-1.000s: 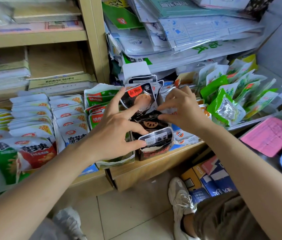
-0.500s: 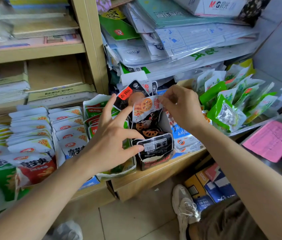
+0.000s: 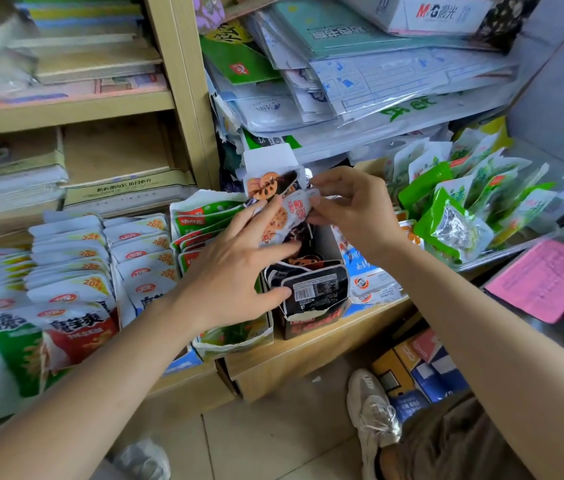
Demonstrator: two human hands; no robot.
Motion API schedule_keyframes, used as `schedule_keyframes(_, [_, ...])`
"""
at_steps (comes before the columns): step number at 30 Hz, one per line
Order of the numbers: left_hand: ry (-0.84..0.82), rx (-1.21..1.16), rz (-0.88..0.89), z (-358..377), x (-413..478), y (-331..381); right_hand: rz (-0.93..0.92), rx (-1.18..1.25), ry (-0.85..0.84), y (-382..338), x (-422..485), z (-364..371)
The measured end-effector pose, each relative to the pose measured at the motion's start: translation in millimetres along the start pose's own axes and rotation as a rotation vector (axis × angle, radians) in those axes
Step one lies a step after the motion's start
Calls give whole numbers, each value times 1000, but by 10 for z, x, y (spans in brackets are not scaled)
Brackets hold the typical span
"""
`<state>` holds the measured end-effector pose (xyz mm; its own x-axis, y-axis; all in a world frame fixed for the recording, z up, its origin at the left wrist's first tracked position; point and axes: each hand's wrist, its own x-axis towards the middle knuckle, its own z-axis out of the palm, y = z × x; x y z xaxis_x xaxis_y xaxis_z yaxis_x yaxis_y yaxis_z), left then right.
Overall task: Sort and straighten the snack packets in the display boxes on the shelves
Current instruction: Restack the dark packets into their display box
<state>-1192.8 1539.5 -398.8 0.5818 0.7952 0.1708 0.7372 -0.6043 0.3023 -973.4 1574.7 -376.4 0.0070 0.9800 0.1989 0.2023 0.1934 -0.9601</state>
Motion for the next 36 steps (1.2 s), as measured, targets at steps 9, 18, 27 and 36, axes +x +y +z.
schedule_keyframes(9, [-97,-105,91,-15,-95,22,-228,-730,-300,168,-407,-313])
schedule_keyframes(18, [-126,-66,6,0,-128,202,-356,-1148,-263,326,-420,-51])
schedule_keyframes(27, [-20,-47,32,75,-194,207,-401,-980,-239,419,-423,-113])
schedule_keyframes(36, [208,-29,110,55,-178,155,-160,-550,-125,164,-345,-277])
